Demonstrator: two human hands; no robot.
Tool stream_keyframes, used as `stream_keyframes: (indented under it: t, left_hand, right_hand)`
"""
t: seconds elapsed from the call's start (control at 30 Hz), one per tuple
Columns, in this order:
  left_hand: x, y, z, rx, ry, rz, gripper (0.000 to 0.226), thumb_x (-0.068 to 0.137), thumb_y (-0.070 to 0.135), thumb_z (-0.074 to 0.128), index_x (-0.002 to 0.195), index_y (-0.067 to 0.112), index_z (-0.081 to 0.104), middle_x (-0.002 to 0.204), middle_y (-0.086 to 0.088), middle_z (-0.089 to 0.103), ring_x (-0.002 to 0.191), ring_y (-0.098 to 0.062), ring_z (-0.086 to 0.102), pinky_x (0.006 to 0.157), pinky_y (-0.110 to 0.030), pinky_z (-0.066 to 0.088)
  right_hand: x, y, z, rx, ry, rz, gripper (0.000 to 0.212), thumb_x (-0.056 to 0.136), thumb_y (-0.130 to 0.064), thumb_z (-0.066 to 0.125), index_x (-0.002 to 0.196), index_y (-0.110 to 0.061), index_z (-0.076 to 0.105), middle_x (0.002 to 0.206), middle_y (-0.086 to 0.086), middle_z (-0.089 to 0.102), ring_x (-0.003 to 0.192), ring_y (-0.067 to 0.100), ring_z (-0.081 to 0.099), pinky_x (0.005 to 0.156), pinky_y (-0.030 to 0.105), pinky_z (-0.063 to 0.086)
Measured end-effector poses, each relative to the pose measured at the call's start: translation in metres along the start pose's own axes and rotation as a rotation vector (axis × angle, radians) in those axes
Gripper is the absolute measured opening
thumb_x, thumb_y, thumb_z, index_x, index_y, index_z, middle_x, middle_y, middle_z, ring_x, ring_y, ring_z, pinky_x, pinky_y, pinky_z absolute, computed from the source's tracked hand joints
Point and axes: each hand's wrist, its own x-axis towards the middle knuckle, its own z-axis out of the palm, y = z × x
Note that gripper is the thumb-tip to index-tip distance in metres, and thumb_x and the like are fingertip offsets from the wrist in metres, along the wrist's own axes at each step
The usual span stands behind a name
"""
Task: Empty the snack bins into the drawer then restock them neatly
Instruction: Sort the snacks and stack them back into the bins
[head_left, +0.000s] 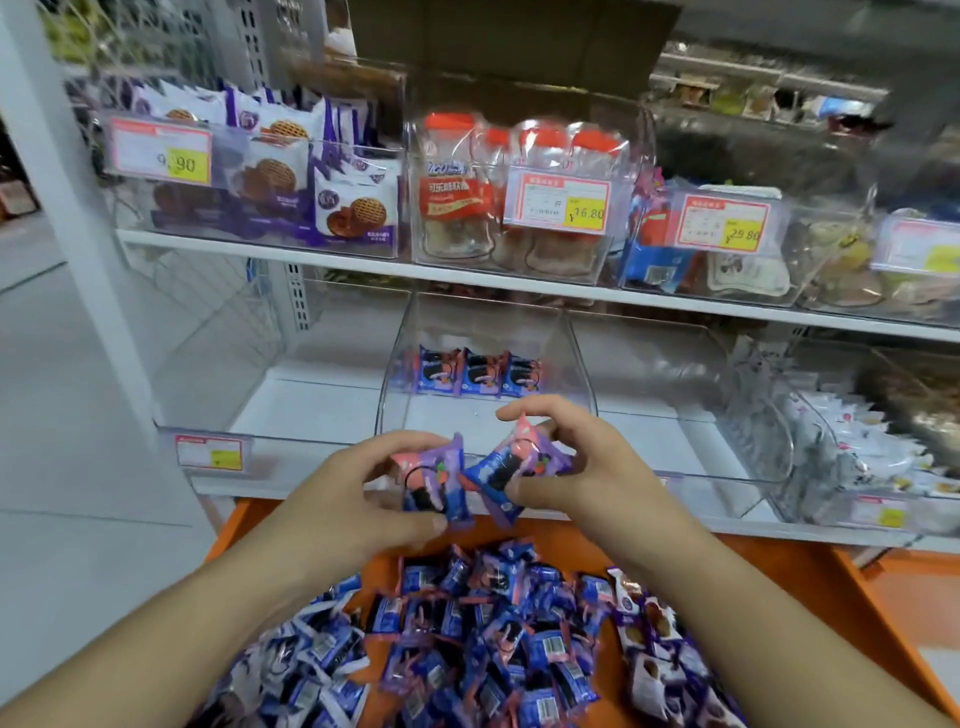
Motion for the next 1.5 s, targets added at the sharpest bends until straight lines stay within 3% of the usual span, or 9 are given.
stream_keyframes:
  t: [0.07, 0.2, 0.37, 0.47, 0.57, 0.77, 1.0, 1.13, 1.5]
  left_hand:
    - [0.008, 0.009, 0.002, -0.070, -0.014, 0.029, 0.057, 0.079, 0.009, 0.088, 0.120, 0.045, 0.071, 0.110, -0.004, 0.075, 0.095, -0.032, 0.075, 0.095, -0.051, 0.059]
    - [0.018, 0.019, -0.004, -0.243, 0.017, 0.023, 0.031, 0.092, 0.026, 0.079, 0.119, 0.040, 0.074, 0.115, -0.010, 0.073, 0.100, -0.031, 0.074, 0.089, -0.044, 0.061]
    - [0.023, 0.012, -0.017, -0.173, 0.179, -0.016, 0.036, 0.084, 0.020, 0.085, 0.115, 0.023, 0.067, 0.098, 0.005, 0.077, 0.076, -0.021, 0.071, 0.077, -0.039, 0.058]
    - [0.028, 0.006, -0.017, -0.012, 0.245, 0.016, 0.029, 0.084, 0.021, 0.085, 0.106, 0.025, 0.067, 0.092, 0.016, 0.077, 0.073, -0.010, 0.068, 0.072, -0.032, 0.055]
    - [0.035, 0.005, -0.007, 0.051, 0.234, 0.084, 0.026, 0.084, 0.012, 0.083, 0.101, 0.025, 0.069, 0.089, 0.015, 0.076, 0.058, -0.004, 0.058, 0.055, -0.016, 0.046]
    - [0.094, 0.005, 0.014, 0.253, 0.211, 0.182, 0.030, 0.081, 0.024, 0.088, 0.099, 0.042, 0.071, 0.097, 0.020, 0.073, 0.080, -0.009, 0.068, 0.078, -0.033, 0.058]
    - [0.230, -0.009, 0.051, 0.492, 0.203, 0.252, 0.031, 0.071, 0.022, 0.091, 0.090, 0.030, 0.068, 0.075, 0.016, 0.069, 0.068, -0.002, 0.062, 0.061, -0.018, 0.044]
    - [0.288, -0.033, 0.067, 0.624, 0.179, 0.331, 0.024, 0.073, 0.016, 0.088, 0.092, 0.017, 0.074, 0.084, 0.002, 0.070, 0.079, -0.020, 0.062, 0.069, -0.032, 0.047]
    - [0.339, -0.066, 0.095, 0.924, 0.238, 0.457, 0.026, 0.071, 0.039, 0.084, 0.092, 0.031, 0.072, 0.095, 0.008, 0.053, 0.085, -0.018, 0.056, 0.069, -0.026, 0.037]
  right_hand:
    - [0.008, -0.007, -0.001, 0.015, 0.023, 0.002, 0.044, 0.081, 0.003, 0.081, 0.107, -0.030, 0.071, 0.109, 0.011, 0.064, 0.090, 0.038, 0.071, 0.075, 0.035, 0.061]
    - [0.025, -0.021, -0.005, 0.006, 0.072, -0.019, 0.033, 0.079, 0.002, 0.083, 0.098, -0.022, 0.069, 0.104, 0.012, 0.066, 0.082, 0.032, 0.070, 0.079, 0.050, 0.060]
    - [0.025, -0.014, 0.002, 0.067, 0.069, -0.001, 0.040, 0.081, 0.005, 0.081, 0.107, -0.023, 0.068, 0.104, 0.013, 0.067, 0.081, 0.025, 0.074, 0.077, 0.052, 0.061]
    - [0.020, -0.006, 0.002, 0.011, 0.083, 0.016, 0.055, 0.081, 0.006, 0.079, 0.116, -0.034, 0.065, 0.105, 0.012, 0.063, 0.080, 0.016, 0.075, 0.064, 0.029, 0.055]
    - [0.019, 0.005, -0.009, -0.071, 0.127, -0.005, 0.044, 0.082, -0.002, 0.080, 0.110, -0.033, 0.067, 0.099, 0.006, 0.063, 0.073, 0.012, 0.068, 0.062, 0.027, 0.048]
    - [0.052, 0.029, -0.055, -0.325, 0.318, -0.059, 0.027, 0.083, -0.020, 0.084, 0.099, -0.033, 0.066, 0.088, -0.011, 0.071, 0.081, 0.011, 0.066, 0.070, 0.029, 0.055]
    - [0.086, 0.064, -0.089, -0.305, 0.443, -0.061, 0.026, 0.085, -0.015, 0.081, 0.098, -0.033, 0.066, 0.091, -0.017, 0.071, 0.085, 0.007, 0.067, 0.071, 0.027, 0.057]
    - [0.095, 0.073, -0.093, -0.270, 0.449, -0.069, 0.026, 0.085, -0.015, 0.082, 0.098, -0.032, 0.066, 0.092, -0.015, 0.072, 0.085, 0.009, 0.067, 0.074, 0.031, 0.058]
    - [0.096, 0.081, -0.098, -0.248, 0.424, -0.090, 0.023, 0.086, -0.021, 0.081, 0.097, -0.035, 0.066, 0.096, -0.017, 0.073, 0.089, 0.011, 0.068, 0.075, 0.034, 0.059]
